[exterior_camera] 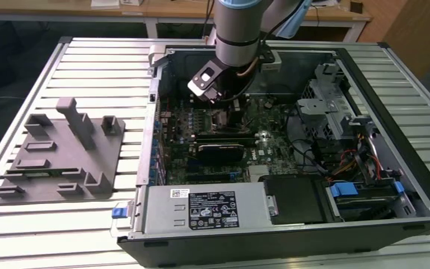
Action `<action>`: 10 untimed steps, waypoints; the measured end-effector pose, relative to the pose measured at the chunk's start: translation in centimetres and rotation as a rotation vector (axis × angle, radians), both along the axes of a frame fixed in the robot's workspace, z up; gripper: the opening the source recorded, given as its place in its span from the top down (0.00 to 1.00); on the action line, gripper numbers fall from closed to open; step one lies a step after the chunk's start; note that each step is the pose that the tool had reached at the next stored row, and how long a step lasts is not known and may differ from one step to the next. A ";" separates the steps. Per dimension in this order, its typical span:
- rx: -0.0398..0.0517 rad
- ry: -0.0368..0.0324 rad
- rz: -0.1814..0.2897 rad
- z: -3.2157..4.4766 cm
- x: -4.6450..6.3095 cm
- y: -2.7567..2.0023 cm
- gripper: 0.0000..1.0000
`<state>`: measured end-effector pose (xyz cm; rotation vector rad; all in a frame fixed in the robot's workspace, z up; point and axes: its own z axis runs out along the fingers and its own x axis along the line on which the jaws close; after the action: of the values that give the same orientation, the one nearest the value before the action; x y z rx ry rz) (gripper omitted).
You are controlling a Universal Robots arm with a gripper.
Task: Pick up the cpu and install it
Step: 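Place the cpu into insertion slot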
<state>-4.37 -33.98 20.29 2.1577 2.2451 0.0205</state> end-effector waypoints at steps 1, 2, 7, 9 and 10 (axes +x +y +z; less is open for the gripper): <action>0.0000 0.0000 0.000 -0.02 0.0 0.07 0.46; 0.0000 -0.0001 0.000 -0.04 0.0 0.14 0.46; 0.0000 0.0000 -0.006 -0.21 0.0 0.27 0.46; -0.0001 0.0000 -0.009 -0.32 0.0 0.29 0.46; -0.0001 0.0000 -0.010 -0.37 0.0 0.29 0.46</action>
<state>-4.36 -33.68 19.93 2.1690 2.2341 0.0202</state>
